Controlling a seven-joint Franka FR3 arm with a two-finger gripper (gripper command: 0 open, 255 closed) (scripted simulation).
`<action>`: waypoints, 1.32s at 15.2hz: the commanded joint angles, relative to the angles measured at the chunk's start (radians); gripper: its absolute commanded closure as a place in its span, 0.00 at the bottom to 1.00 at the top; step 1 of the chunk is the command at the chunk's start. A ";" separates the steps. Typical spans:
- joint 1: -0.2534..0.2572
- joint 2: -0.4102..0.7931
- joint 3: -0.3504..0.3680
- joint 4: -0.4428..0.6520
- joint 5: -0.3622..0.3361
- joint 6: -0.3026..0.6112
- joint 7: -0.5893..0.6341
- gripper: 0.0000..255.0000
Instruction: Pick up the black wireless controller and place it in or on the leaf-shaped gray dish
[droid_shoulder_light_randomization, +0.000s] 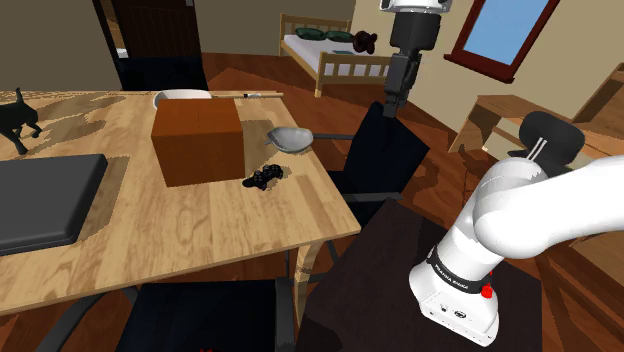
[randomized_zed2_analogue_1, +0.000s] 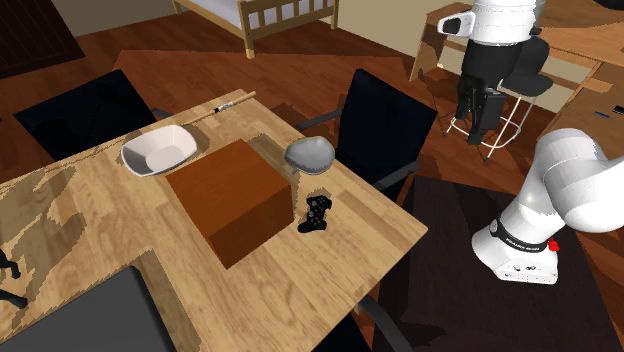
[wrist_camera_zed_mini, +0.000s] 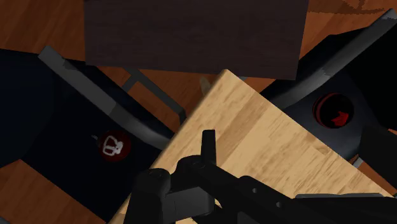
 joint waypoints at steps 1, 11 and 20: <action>0.000 0.000 0.000 0.000 0.000 0.000 0.000 0.00; 0.041 0.270 0.064 -0.043 -0.015 0.356 -0.068 0.00; 0.062 0.583 0.124 0.036 -0.064 0.627 -0.094 0.00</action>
